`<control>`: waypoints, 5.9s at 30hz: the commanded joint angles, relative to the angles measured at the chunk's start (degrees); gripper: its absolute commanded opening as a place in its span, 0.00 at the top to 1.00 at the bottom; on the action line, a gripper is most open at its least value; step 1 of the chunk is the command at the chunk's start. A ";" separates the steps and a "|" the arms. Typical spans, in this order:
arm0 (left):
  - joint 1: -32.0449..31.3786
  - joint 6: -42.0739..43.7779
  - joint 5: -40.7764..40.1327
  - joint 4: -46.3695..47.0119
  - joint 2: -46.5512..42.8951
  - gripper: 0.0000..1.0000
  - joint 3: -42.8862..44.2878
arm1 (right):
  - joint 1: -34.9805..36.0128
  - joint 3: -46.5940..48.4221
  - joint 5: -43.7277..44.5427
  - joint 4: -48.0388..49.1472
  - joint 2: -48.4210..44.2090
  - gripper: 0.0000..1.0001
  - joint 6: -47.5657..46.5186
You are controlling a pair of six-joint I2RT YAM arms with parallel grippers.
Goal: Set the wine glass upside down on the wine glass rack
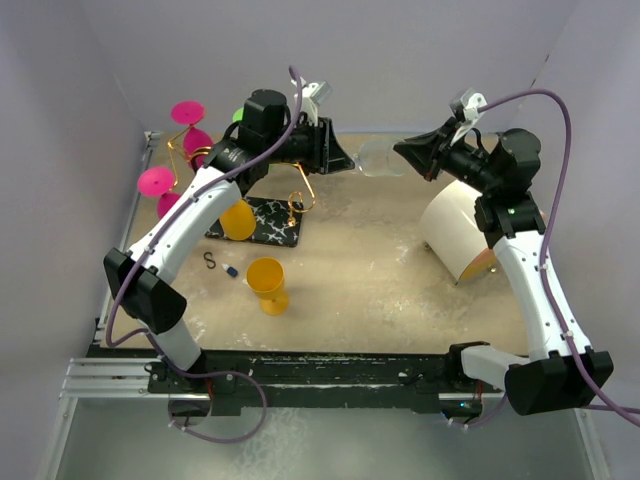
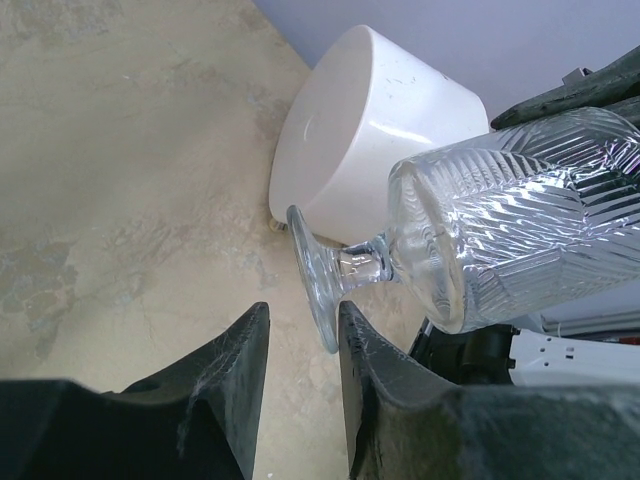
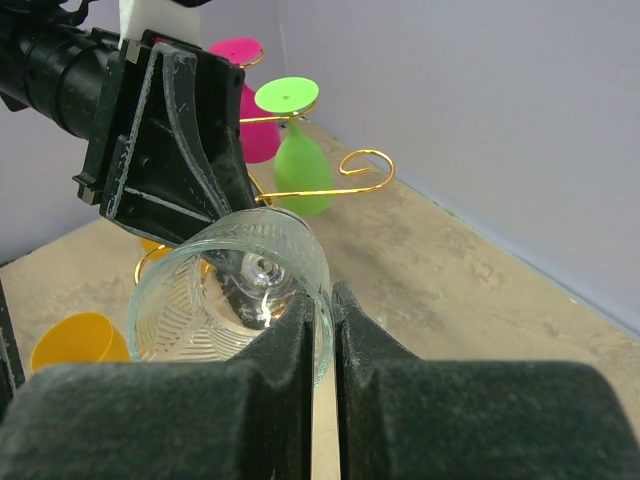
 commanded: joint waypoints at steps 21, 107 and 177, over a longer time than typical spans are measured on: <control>-0.29 -2.20 1.73 4.93 -0.54 0.85 -0.48 | 0.40 0.33 -1.80 7.09 -0.97 1.00 0.96; 2.29 91.92 -47.52 17.07 -6.92 1.00 -2.77 | -0.22 1.11 -1.71 -0.24 -1.28 0.39 -8.10; -0.07 103.50 -31.40 8.26 0.07 1.00 -5.04 | -0.58 0.33 -3.12 -0.33 0.28 0.40 -8.51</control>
